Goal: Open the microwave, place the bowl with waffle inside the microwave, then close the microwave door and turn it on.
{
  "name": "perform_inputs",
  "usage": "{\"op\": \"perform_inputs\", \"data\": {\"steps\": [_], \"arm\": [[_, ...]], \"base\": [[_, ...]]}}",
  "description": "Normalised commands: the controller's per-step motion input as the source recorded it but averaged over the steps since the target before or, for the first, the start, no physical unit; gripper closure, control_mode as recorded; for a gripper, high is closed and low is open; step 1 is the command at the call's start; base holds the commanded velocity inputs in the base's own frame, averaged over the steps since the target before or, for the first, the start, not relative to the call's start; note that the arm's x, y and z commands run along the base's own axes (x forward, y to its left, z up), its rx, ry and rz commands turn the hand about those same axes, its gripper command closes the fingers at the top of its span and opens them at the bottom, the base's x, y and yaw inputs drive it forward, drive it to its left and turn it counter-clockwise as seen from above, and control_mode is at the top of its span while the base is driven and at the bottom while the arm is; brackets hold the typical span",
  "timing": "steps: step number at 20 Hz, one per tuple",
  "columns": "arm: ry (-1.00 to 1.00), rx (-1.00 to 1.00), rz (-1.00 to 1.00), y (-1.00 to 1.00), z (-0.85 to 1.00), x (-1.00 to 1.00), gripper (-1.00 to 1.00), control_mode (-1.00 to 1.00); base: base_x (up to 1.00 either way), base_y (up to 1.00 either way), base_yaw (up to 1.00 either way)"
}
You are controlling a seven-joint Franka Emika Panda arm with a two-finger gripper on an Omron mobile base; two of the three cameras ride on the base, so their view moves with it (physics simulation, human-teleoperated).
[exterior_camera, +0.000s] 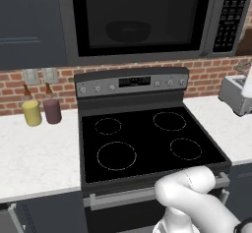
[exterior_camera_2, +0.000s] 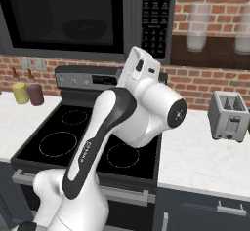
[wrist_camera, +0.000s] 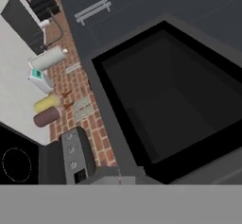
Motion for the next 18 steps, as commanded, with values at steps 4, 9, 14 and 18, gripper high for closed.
{"op": "perform_inputs", "data": {"steps": [4, 9, 14, 18], "arm": [[0.0, -0.01, -0.01, -0.31, -0.02, 0.46, 1.0, -1.0], [-0.05, -0.04, -0.16, -0.24, 0.0, 0.5, 1.0, -1.0], [-0.08, -0.03, -0.16, -0.01, 0.0, 0.43, 1.0, -1.0], [-0.04, -0.01, -0.15, 0.0, 0.0, 0.27, 1.0, -1.0]], "base": [[0.0, 0.0, 0.0], [0.0, 0.0, 0.0], [0.0, 0.0, 0.0], [0.0, 0.0, 0.0]]}}
